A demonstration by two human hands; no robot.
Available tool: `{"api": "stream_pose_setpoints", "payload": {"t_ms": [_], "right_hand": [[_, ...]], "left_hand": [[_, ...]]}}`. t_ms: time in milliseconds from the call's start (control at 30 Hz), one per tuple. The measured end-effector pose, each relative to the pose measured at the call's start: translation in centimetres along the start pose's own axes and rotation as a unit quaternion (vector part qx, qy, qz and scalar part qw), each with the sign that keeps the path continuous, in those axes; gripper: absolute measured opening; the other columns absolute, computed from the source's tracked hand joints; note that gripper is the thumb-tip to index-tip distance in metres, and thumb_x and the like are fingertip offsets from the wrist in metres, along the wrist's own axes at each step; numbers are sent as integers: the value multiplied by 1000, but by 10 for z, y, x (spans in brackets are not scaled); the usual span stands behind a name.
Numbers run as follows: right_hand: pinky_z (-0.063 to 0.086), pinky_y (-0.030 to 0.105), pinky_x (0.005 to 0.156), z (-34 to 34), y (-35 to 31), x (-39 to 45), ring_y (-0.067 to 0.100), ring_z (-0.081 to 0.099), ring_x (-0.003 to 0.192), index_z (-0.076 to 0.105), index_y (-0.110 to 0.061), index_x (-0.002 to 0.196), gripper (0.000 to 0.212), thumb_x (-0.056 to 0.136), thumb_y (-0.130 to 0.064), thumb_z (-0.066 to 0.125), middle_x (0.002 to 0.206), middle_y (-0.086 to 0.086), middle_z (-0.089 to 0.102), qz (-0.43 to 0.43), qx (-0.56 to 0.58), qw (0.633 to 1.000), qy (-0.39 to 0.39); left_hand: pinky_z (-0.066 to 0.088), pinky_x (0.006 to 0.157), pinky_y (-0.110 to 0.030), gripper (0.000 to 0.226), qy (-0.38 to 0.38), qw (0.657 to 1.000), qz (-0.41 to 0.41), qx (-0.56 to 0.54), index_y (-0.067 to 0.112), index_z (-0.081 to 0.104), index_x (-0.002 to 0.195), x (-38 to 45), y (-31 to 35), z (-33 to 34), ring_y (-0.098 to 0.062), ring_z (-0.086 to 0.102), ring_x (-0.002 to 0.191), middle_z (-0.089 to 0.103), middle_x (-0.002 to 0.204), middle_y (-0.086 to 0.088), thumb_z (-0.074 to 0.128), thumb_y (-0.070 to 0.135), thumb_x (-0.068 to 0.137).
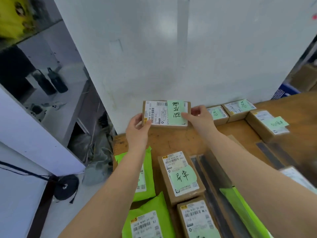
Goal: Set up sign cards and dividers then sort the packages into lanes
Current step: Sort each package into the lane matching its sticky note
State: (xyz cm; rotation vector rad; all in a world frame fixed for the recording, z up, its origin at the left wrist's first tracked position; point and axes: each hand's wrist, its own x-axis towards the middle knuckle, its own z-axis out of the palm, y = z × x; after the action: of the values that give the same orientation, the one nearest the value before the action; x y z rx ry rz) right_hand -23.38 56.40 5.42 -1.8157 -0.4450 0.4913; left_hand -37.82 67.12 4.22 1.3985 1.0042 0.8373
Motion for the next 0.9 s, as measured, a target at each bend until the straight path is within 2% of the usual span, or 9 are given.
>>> {"api": "stream_pose_setpoints", "payload": {"t_ms": [67,167,267,367,500,567,667,800,900], "right_hand": [[54,20,64,-21,-13,-33,13,63,91,46,-18,120,46,82,-25,71,109,-4,59,5,44,999,21],[57,27,70,-53,-26,-88,14,64,95,46,-22,126,56,78,-20,74,112,-5,60,0,89,995,55],[55,27,74,-84,-25,-141,13,61,98,49,-25,123,53,77,-16,75,111,-6,58,-8,99,991,91],[56,37,86,-115,-18,-190,19,66,99,57,-27,106,39,75,-13,76,115,-1,63,-4,151,981,123],[57,30,71,-156,-10,-247,24,69,95,60,-18,100,31,75,-7,75,112,8,67,1,229,957,177],[58,32,71,-178,-6,-271,25,69,93,59,-12,103,31,77,-5,73,112,12,66,-5,273,938,212],[59,34,71,-212,0,-300,24,69,86,56,-9,102,29,79,-5,71,110,15,67,-10,350,896,273],[58,33,64,-263,12,-334,20,71,77,53,-9,102,31,78,-9,73,103,14,69,-20,384,868,315],[57,28,63,-308,26,-357,15,71,81,51,-13,106,38,77,-16,75,98,5,70,-6,372,867,331]], "left_hand": [[48,100,-38,30,-40,999,3,-22,28,56,110,-23,18,-2,-12,60,108,61,108,12,63,10,86],[48,97,-29,31,-93,993,18,-75,28,56,113,-61,42,-4,-10,58,109,61,102,17,62,10,88],[44,76,-12,35,-151,983,40,-94,23,57,121,-101,57,-2,-1,58,98,60,98,20,62,12,88],[45,75,-12,36,-216,969,47,-109,22,57,121,-139,66,7,6,59,93,64,99,18,63,13,87],[45,75,-13,30,-277,952,39,-124,25,56,116,-192,77,30,6,59,93,65,105,12,61,13,89],[47,82,-17,37,-326,938,27,-118,21,53,124,-222,84,47,-3,60,105,64,117,7,62,17,88],[36,108,-34,73,-393,911,-13,-123,23,26,145,-270,92,79,-12,43,131,39,147,5,66,22,84],[44,102,-36,63,-491,862,-17,-127,28,33,138,-349,92,125,-9,57,115,57,131,6,66,18,84],[48,99,-45,69,-491,860,-30,-132,30,33,140,-405,92,161,-18,60,115,61,128,3,69,17,82]]}}
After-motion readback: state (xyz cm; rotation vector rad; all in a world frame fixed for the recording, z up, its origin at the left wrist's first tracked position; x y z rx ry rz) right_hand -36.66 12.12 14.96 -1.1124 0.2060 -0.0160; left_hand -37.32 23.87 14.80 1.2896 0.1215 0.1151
